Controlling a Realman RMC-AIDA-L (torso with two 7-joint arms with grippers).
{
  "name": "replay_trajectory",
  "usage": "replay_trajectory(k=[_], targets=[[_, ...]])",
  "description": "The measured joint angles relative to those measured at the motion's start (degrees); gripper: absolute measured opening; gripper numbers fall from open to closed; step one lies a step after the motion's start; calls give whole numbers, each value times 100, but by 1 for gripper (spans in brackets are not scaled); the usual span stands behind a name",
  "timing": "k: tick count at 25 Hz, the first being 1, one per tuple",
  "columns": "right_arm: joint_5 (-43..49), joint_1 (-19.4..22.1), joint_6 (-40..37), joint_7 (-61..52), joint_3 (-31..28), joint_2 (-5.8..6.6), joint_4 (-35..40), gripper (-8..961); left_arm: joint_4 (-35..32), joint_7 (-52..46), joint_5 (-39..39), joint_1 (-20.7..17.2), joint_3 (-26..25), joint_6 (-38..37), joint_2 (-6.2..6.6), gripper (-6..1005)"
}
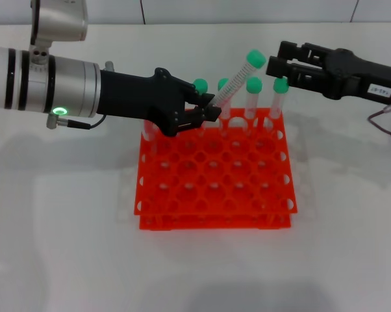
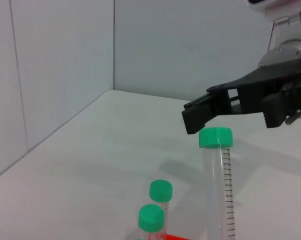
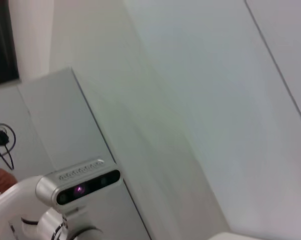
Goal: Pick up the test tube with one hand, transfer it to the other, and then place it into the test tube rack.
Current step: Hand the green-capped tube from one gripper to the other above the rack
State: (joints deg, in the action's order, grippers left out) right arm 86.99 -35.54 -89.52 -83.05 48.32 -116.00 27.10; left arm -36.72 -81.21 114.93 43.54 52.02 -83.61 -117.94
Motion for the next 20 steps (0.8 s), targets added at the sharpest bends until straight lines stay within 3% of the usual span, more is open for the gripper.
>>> replay_trajectory(k=[10, 20], targets=[[-881, -295, 130, 1009, 295, -21, -1117, 700, -2, 4, 0, 14, 20, 74, -16, 198], [-1149, -536, 188, 1621, 264, -18, -1877, 699, -3, 23, 0, 77, 27, 85, -22, 198]])
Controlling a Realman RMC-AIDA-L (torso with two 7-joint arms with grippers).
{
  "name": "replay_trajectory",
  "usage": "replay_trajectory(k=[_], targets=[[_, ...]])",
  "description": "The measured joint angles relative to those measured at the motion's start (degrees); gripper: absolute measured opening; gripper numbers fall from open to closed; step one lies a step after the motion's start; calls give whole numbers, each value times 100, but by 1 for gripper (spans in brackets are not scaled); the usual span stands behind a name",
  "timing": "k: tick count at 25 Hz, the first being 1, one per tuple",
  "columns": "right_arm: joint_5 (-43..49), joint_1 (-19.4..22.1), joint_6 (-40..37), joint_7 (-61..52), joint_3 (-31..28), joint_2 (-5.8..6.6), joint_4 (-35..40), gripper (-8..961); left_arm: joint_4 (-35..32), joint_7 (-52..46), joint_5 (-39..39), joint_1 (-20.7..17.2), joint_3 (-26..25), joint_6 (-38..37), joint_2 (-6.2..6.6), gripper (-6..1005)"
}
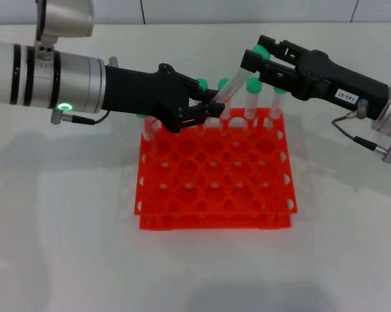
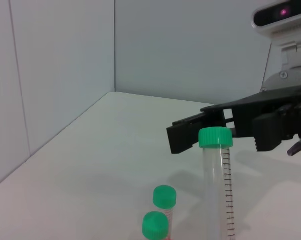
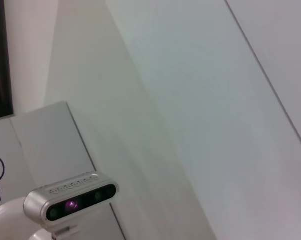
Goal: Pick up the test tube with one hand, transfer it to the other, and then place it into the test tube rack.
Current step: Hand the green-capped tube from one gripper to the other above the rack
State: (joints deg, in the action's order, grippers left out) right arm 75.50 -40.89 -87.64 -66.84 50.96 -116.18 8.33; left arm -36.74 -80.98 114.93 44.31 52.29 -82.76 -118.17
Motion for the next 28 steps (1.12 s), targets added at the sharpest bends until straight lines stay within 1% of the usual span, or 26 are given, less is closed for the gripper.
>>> replay_trajectory(k=[16, 28], targets=[[-212, -93, -64, 393, -29, 0, -452, 698, 53, 33, 18, 60, 10, 60, -57, 199], [-260, -54, -76, 477, -40, 0, -487, 521, 5, -4, 6, 23, 0, 23, -57, 200]])
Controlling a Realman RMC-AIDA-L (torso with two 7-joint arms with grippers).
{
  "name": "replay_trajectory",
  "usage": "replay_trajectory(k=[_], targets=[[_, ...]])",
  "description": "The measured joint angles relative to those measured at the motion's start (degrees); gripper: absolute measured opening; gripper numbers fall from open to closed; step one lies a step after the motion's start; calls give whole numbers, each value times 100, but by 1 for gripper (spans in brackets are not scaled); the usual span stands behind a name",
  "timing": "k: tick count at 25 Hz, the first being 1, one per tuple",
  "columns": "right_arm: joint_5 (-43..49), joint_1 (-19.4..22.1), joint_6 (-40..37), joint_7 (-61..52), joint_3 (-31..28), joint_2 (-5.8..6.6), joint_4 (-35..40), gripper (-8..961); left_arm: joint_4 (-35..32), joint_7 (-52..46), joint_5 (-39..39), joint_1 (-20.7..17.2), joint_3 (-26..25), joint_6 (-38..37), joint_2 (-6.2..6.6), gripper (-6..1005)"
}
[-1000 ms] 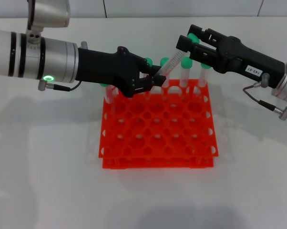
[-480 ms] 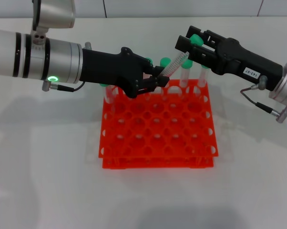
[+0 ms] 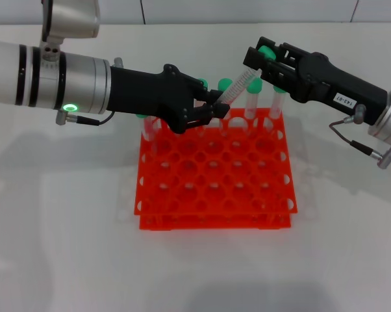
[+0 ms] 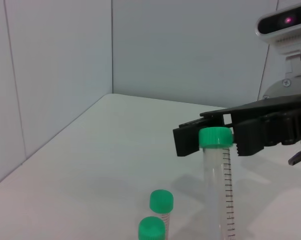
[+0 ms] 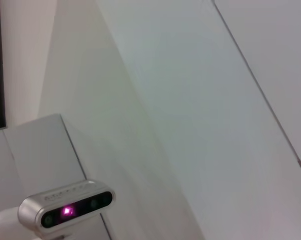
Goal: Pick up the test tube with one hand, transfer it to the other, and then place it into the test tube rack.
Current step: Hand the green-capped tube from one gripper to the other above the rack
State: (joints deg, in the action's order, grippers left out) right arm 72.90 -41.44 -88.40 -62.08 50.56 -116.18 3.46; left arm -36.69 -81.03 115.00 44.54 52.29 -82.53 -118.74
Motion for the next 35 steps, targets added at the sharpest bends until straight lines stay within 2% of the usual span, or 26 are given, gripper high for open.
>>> replay_trajectory(k=[4, 20, 23, 35], targets=[[-31, 8, -2, 1, -4, 0, -1, 474, -3, 3, -8, -13, -21, -4, 6, 200], [-51, -6, 47, -10, 17, -9, -2, 473, -5, 34, -48, -16, -19, 11, 29, 201], [-51, -7, 35, 1, 40, -9, 15, 291, -5, 36, -48, -16, -8, 12, 28, 201], [-48, 9, 7, 2, 50, -9, 33, 256, -8, -125, -52, -16, -7, 14, 35, 202]])
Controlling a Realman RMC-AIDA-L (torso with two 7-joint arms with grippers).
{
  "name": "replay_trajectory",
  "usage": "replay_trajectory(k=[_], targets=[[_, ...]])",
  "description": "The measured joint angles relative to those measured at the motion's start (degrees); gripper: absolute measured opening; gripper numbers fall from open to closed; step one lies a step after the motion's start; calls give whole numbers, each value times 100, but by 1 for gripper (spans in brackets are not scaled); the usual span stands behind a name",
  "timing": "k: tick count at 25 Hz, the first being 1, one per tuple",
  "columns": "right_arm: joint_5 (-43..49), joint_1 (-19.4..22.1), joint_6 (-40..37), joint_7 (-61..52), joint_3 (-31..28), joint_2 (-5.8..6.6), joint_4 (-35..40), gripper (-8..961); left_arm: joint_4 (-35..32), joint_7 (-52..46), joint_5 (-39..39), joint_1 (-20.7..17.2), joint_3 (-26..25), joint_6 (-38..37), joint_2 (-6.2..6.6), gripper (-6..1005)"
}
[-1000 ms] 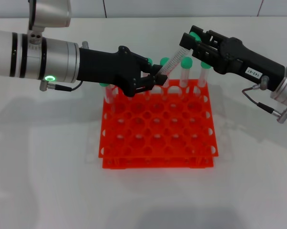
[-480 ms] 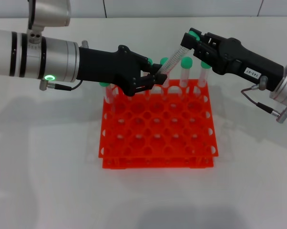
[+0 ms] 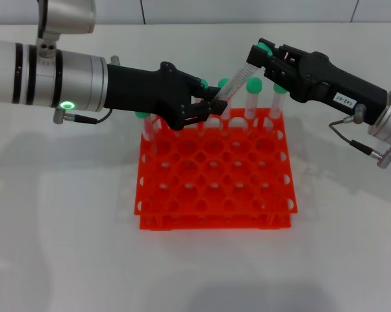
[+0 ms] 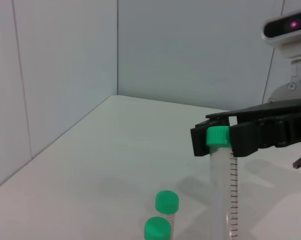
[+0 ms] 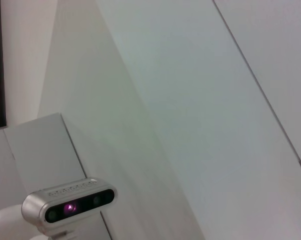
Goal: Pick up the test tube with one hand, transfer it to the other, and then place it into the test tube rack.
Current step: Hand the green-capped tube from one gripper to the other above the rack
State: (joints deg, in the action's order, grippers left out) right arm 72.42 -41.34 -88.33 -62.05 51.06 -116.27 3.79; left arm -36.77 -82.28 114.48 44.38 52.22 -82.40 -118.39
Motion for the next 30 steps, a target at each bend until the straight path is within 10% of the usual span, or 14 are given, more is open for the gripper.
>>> replay_trajectory(k=[8, 25, 30], targets=[[27, 4, -13, -17, 7, 0, 8, 256, -271, -517, 52, -12, 108, -51, -25, 202], [85, 196, -191, -206, 337, 54, 545, 256, -2888, -2372, 157, -998, 343, -899, -63, 854], [89, 479, -171, -516, 757, 82, 1208, 256, -3695, -2631, -72, -1483, 340, -984, -75, 895]])
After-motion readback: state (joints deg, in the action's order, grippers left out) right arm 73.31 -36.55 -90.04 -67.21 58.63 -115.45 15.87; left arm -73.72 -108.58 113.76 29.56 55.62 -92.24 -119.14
